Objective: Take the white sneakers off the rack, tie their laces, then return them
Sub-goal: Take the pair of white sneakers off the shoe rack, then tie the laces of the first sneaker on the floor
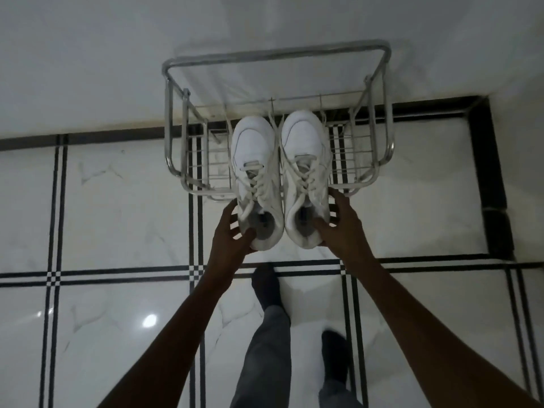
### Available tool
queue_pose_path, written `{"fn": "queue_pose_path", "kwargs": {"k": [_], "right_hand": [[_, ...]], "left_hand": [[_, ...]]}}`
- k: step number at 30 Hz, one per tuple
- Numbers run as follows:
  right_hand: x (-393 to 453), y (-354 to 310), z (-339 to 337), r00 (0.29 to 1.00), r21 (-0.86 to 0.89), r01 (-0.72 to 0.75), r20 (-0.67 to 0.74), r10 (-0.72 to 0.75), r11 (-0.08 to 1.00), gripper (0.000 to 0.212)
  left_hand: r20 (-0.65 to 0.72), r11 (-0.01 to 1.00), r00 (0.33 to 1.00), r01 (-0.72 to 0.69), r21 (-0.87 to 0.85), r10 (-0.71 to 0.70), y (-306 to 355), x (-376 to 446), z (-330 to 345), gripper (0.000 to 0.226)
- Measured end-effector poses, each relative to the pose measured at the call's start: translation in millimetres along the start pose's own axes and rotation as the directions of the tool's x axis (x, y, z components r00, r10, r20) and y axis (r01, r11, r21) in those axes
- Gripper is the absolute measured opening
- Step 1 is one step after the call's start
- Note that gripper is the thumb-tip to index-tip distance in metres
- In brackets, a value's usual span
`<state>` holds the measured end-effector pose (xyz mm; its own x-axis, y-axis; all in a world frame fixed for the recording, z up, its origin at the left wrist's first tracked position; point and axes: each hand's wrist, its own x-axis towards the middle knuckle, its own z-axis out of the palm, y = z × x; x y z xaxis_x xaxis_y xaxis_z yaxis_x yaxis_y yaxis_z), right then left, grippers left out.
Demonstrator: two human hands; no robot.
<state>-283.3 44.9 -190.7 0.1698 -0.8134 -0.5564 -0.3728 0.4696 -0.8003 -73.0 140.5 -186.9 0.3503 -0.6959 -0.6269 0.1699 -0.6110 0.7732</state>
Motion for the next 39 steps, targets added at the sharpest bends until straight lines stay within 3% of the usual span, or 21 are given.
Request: {"fn": "queue_pose_path", "kwargs": {"k": [6,11,17,23,28,31,34,36,39], "right_hand": [[-71,93,-1,0.996,-0.002,-0.067,0.05,0.067,0.998,0.07],[-102,179,8,0.981,-0.033,-0.168,0.096,0.17,0.985,0.066],[-72,286,40,0.944,-0.057,-0.298,0.128,0.303,0.953,0.058],[-20,391,77,0.947,-0.141,-0.298,0.084,0.311,0.944,0.061],[-10,437,93,0.952,-0.219,-0.26,0.106,0.288,0.94,0.063],[-23,433,99,0.987,-0.372,-0.136,0.025,0.156,0.918,0.061],[-38,414,109,0.96,-0.484,0.147,-0.141,-0.242,0.863,0.047],[-41,398,121,0.922,-0.505,0.286,-0.088,-0.378,0.814,0.029],[-31,390,148,0.921,-0.543,0.371,0.108,-0.375,0.754,0.015]], "left_hand": [[-0.052,1.0,0.999,-0.008,0.03,0.01,-93,-74,10,0.065],[-0.111,0.993,0.988,0.11,0.033,-0.106,-177,-99,17,0.058],[-0.098,0.979,0.976,0.201,0.046,-0.195,-302,-58,20,0.06],[-0.1,0.98,0.976,0.196,0.041,-0.191,-413,3,26,0.054],[-0.125,0.978,0.977,0.185,0.1,-0.172,-458,13,23,0.054],[-0.188,0.961,0.981,0.09,0.263,-0.041,-464,13,18,0.059],[-0.213,0.936,0.97,-0.032,0.351,0.113,-455,14,19,0.064],[-0.215,0.928,0.957,-0.108,0.357,0.194,-449,18,20,0.053],[-0.231,0.908,0.918,-0.233,0.348,0.323,-449,28,21,0.028]]}}
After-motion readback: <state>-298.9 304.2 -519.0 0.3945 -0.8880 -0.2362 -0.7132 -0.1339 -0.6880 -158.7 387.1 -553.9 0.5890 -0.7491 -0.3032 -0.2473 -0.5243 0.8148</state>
